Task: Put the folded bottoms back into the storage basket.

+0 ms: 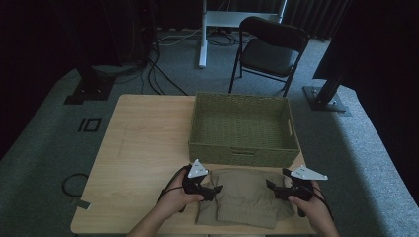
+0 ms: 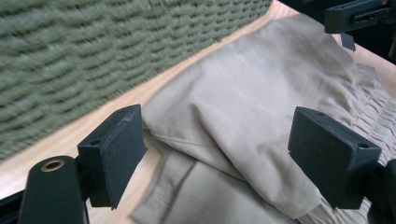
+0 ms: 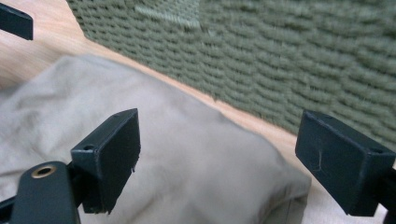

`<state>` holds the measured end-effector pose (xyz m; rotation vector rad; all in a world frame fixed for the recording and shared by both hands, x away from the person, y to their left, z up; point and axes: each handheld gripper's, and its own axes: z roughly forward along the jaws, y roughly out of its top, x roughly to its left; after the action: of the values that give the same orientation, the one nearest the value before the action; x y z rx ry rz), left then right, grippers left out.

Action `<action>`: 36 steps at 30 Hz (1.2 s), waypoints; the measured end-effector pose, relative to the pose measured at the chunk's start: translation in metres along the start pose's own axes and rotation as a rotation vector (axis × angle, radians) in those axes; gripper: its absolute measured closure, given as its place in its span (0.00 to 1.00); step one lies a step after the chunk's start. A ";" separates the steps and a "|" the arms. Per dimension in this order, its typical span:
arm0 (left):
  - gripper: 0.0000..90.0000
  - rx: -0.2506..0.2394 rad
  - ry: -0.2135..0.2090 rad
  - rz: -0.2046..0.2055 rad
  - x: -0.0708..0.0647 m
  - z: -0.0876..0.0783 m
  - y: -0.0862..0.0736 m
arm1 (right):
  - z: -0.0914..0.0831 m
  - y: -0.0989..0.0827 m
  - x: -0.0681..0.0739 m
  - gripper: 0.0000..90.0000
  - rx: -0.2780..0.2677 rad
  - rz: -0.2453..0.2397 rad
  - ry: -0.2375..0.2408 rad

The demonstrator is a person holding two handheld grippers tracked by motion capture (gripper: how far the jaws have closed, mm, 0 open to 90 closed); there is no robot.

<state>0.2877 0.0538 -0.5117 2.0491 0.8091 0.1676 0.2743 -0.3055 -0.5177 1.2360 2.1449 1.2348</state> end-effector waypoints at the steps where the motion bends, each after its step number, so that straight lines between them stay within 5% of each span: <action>1: 0.22 0.003 -0.005 -0.011 -0.001 0.002 -0.001 | 0.001 -0.002 -0.001 0.15 0.009 0.000 -0.002; 19: 0.20 0.098 0.065 -0.025 -0.002 0.032 -0.018 | 0.013 -0.025 -0.012 0.15 0.108 0.041 -0.039; 36: 0.17 0.100 0.121 0.020 -0.006 0.044 -0.020 | 0.022 -0.030 -0.007 0.15 0.149 0.007 -0.064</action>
<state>0.2909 0.0271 -0.5521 2.1578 0.8870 0.2689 0.2776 -0.3075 -0.5555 1.3256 2.2211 1.0391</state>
